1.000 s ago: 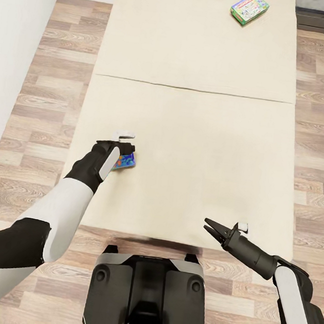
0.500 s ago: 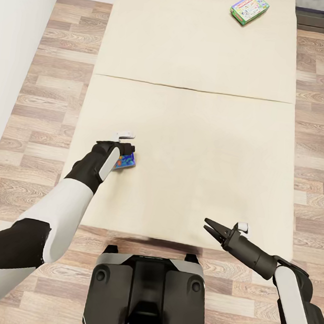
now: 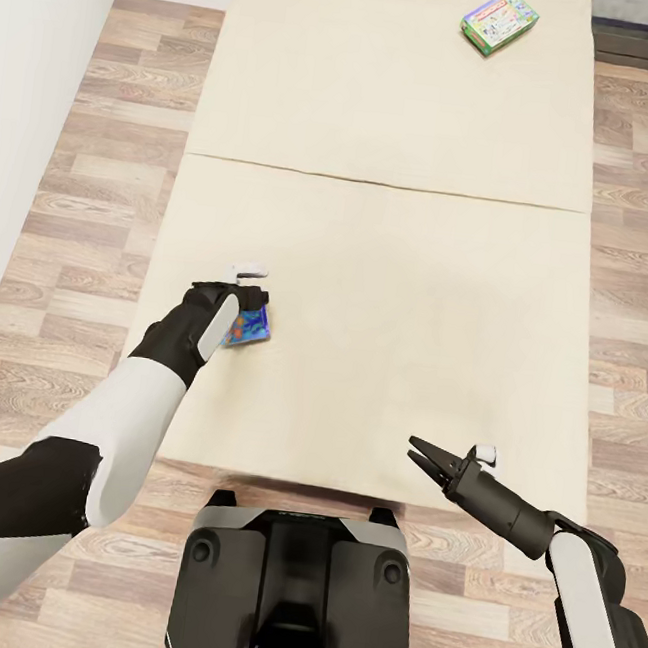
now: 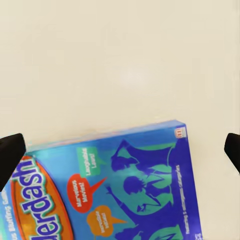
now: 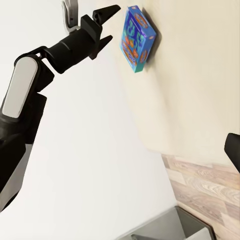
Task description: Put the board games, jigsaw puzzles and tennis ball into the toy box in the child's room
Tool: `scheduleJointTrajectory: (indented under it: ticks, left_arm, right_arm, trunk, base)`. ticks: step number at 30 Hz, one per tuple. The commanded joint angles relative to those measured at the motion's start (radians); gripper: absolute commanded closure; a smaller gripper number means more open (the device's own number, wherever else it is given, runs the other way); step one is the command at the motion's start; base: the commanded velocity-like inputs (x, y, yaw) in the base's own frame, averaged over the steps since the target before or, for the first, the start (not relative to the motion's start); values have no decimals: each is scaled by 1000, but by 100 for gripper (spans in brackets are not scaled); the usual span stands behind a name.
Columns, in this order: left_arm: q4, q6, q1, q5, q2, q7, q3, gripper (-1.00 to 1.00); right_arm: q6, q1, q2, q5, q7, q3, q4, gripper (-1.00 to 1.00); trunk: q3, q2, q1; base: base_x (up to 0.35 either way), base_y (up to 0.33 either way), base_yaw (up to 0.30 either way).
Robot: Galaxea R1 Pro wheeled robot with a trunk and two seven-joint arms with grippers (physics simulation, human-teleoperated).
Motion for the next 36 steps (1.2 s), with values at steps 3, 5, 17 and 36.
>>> scheduleJointTrajectory:
  ticks: [3, 5, 17, 36]
  left_arm:
    - [-2, 2, 0, 10, 0, 9, -3, -100]
    - [-2, 1, 0, 10, 0, 9, -3, -100]
    - [-2, 0, 0, 10, 0, 9, -6, -100]
    - [-2, 0, 0, 9, 0, 9, -11, -100]
  right_arm:
    - [4, 0, 0, 4, 6, -1, 0, -100]
    - [4, 0, 0, 4, 6, -1, 0, -100]
    - [4, 0, 0, 5, 4, 0, 0, -100]
    - [5, 0, 0, 5, -16, 0, -2, -100]
  trunk:
    - [-1, -1, 1]
    - [-1, -1, 1]
    - [-1, -1, 1]
    - [-1, -1, 1]
  base:
    - [111, 13, 0]
    - [65, 8, 0]
    - [18, 2, 0]
    - [1, 0, 0]
